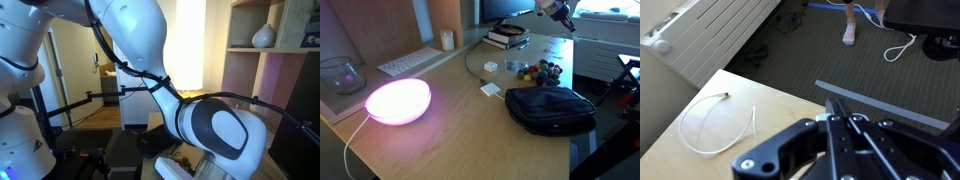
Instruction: Put the charger cable, head and the plastic object onto the floor.
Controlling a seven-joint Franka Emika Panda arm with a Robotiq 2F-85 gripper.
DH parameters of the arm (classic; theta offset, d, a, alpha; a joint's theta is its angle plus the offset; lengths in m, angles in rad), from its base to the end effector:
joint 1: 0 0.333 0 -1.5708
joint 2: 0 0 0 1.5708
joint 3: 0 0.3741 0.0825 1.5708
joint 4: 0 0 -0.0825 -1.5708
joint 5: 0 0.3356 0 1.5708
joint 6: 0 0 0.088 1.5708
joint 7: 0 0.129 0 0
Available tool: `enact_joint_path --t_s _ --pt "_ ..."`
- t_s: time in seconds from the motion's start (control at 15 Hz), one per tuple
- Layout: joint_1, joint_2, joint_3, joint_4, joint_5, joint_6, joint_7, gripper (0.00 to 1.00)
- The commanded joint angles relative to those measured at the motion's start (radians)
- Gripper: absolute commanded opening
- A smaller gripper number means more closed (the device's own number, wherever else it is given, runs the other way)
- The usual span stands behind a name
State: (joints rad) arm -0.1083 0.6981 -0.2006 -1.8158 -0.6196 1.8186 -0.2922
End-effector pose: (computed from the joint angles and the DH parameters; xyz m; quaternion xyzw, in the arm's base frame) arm 0.5300 -0.2213 0.2137 0.8766 0.1617 -0.4026 0.2079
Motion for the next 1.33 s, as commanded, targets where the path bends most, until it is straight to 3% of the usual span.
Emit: enact_joint_path --t_s 0.0,0.07,0.4,0.67,1.07,1.27 --pt "-0.009 -0.028 0.049 -0.023 -0.036 0.04 -0.01 0.31" --pt "-0.011 -0.037 0.062 -0.036 -0.035 0.061 -0.01 0.32" --pt "-0.021 -0.091 0.118 -0.09 -0.019 0.143 -0.073 0.68" --pt "-0.042 -0.2 0.153 -0.213 -0.014 0.296 -0.19 0.98" --pt "-0.121 -0.316 0.174 -0.346 0.059 0.47 -0.526 1.0" --pt "-0.141 -0.304 0.154 -0.324 0.144 0.443 -0.68 1.0"
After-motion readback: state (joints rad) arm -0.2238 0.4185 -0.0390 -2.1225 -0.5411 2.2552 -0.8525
